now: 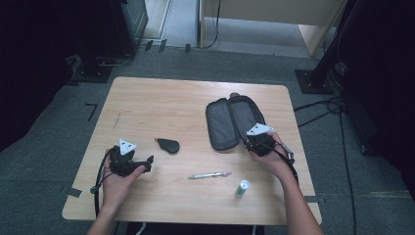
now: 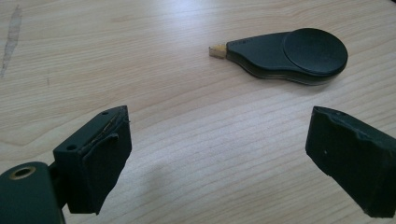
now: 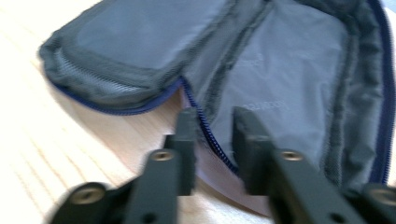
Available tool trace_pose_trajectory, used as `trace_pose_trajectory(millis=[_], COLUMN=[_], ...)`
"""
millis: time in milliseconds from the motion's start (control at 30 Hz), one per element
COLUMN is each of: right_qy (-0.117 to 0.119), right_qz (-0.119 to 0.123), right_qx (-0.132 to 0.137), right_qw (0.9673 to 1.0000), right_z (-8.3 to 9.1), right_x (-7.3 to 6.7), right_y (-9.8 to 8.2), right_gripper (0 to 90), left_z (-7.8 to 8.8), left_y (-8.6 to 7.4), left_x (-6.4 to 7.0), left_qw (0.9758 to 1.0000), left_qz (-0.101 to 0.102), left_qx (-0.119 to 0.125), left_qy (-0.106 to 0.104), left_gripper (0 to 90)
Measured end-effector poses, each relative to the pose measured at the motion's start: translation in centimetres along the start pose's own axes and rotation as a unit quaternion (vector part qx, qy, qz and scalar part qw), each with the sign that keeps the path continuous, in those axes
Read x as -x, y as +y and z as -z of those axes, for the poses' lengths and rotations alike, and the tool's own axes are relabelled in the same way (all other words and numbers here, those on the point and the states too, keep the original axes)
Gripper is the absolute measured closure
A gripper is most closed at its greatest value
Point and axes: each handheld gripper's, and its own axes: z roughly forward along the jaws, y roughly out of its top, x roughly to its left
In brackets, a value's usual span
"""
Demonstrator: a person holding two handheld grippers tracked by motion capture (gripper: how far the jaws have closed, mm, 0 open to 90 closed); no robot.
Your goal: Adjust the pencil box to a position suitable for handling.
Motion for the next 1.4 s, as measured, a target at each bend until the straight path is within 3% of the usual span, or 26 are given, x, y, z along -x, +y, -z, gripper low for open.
trace_pose_trajectory(millis=[33, 100, 300, 367, 433, 533, 667, 733, 800, 833, 900, 933, 967, 1000, 1133, 1167, 1200, 1233, 1300, 1333, 1367, 1400], right_qy=[0.005, 0.015, 0.051, 0.06, 0.065, 0.076, 0.063, 0.025, 0.013, -0.032, -0.052, -0.054, -0.054, -0.066, -0.084, -0.084, -0.082, -0.079, -0.079, -0.076, -0.08, -0.083], right_qz=[-0.002, -0.014, -0.066, -0.081, -0.079, -0.082, -0.096, -0.121, -0.128, -0.15, -0.172, -0.187, -0.187, -0.205, -0.243, -0.243, -0.253, -0.267, -0.272, -0.281, -0.3, -0.306], right_qx=[-0.004, 0.0, 0.015, 0.02, 0.023, 0.034, 0.052, 0.065, 0.066, 0.059, 0.049, 0.043, 0.043, 0.034, 0.033, 0.033, 0.033, 0.021, 0.014, 0.012, 0.011, 0.012], right_qw=[1.0, 0.9998, 0.9964, 0.9947, 0.9945, 0.9932, 0.992, 0.9902, 0.9895, 0.9864, 0.9825, 0.9799, 0.9799, 0.976, 0.9658, 0.9658, 0.9633, 0.9601, 0.9589, 0.9567, 0.9506, 0.9484], right_z=[-0.1, -0.1, -0.9, -1.3, -1.4, -0.9, 0.4, 2.1, 2.4, 3.0, 2.9, 2.8, 2.8, 2.4, 1.9, 1.9, 1.7, 1.2, 1.0, 0.8, 0.7, 0.7], right_x=[-0.1, -0.3, -0.4, -0.6, -0.8, -0.7, 0.6, 2.7, 3.2, 4.2, 4.8, 5.0, 5.0, 5.2, 5.2, 5.2, 5.2, 5.1, 5.1, 5.1, 5.0, 5.0], right_y=[0.2, 0.3, 1.0, 1.4, 1.8, 2.0, 1.5, 0.5, 0.3, -0.3, -0.8, -1.0, -1.0, -1.5, -2.2, -2.2, -2.4, -2.6, -2.6, -2.6, -2.7, -2.7], right_gripper=[84.8, 88.4, 89.1, 85.4, 73.2, 63.3, 61.3, 61.1, 60.6, 59.9, 59.7, 59.0, 59.0, 58.0, 55.8, 55.8, 55.8, 59.4, 61.7, 66.0, 77.7, 80.8], left_z=[0.0, -0.1, -0.1, -0.1, -0.1, 0.0, 0.1, 0.1, 0.1, 0.0, 0.0, 0.0, -0.1, -0.1, -0.2, -0.2, -0.2, -0.2, -0.2, -0.2, -0.2, -0.2], left_y=[0.0, -0.1, -0.1, -0.1, -0.1, -0.1, -0.2, -0.2, -0.3, -0.4, -0.4, -0.4, -0.4, -0.5, -0.6, -0.6, -0.7, -0.8, -0.8, -0.9, -0.9, -0.9], left_x=[0.1, 0.1, 0.1, 0.1, 0.1, 0.1, 0.0, -0.1, 0.0, 0.1, 0.2, 0.2, 0.2, 0.2, 0.0, 0.0, 0.0, -0.1, -0.1, -0.2, -0.1, -0.1], left_qw=[1.0, 1.0, 1.0, 1.0, 1.0, 1.0, 1.0, 1.0, 1.0, 1.0, 1.0, 1.0, 1.0, 1.0, 1.0, 1.0, 1.0, 1.0, 1.0, 1.0, 1.0, 1.0], left_qz=[0.001, 0.001, 0.001, 0.002, 0.004, 0.001, 0.002, 0.0, 0.002, 0.002, 0.001, 0.001, 0.001, 0.0, -0.002, -0.002, 0.0, 0.0, 0.0, 0.0, 0.002, 0.003], left_qx=[0.0, 0.0, -0.002, -0.002, 0.0, -0.001, 0.001, -0.001, -0.001, -0.002, -0.003, -0.003, -0.002, -0.003, -0.004, -0.004, -0.003, -0.006, -0.006, -0.006, -0.005, -0.005], left_qy=[-0.001, -0.002, -0.002, -0.003, -0.002, -0.002, 0.0, 0.001, 0.001, 0.002, 0.001, 0.001, 0.001, 0.002, 0.005, 0.005, 0.005, 0.005, 0.006, 0.005, 0.005, 0.005], left_gripper=[7.4, 7.4, 7.4, 7.4, 7.4, 7.4, 7.4, 7.4, 7.4, 7.4, 7.4, 7.4, 7.4, 7.4, 7.4, 7.4, 7.4, 7.4, 7.4, 7.4, 7.4, 7.4])
